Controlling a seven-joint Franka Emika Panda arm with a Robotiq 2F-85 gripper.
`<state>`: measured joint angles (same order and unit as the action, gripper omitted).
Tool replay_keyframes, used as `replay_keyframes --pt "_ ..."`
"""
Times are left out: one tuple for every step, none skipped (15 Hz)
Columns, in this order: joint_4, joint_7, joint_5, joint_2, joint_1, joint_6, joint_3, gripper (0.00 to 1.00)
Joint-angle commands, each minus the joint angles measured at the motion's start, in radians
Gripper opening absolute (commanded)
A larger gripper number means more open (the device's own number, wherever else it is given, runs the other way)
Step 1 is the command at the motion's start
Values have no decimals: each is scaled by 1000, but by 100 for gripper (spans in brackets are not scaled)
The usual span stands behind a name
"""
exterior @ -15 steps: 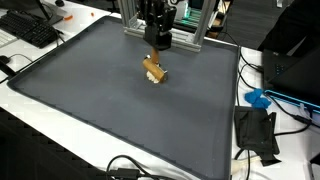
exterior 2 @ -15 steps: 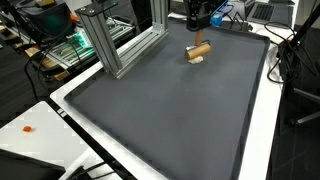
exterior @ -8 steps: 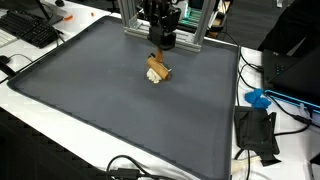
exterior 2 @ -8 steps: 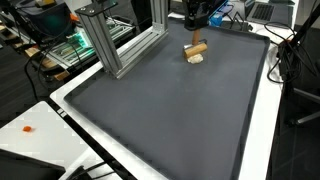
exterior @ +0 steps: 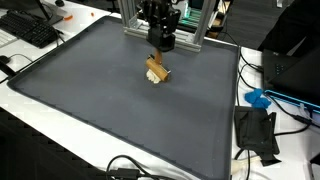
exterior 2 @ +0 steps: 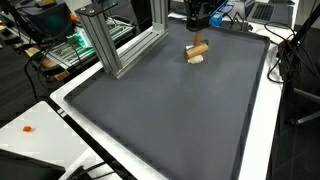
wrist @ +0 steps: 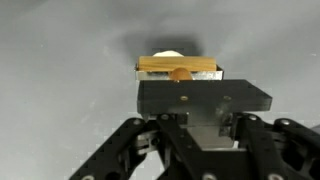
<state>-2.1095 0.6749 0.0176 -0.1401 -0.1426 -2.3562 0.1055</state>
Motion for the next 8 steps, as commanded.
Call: replay_keyframes --pt "-9 60 66 -24 -15 -71 -22 23" --pt "-8 70 81 -29 -16 -81 -26 23" --pt "-8 83 94 -34 -18 -90 -29 23" --pt "-8 94 106 -39 -19 -98 -32 23" --pt "-8 103 114 -43 -21 -103 -34 23" --pt "-7 112 125 -46 -22 -110 -37 23" --pt "-6 119 133 -48 -22 -114 -40 23" --pt "-5 124 137 -49 -23 -119 -42 23"
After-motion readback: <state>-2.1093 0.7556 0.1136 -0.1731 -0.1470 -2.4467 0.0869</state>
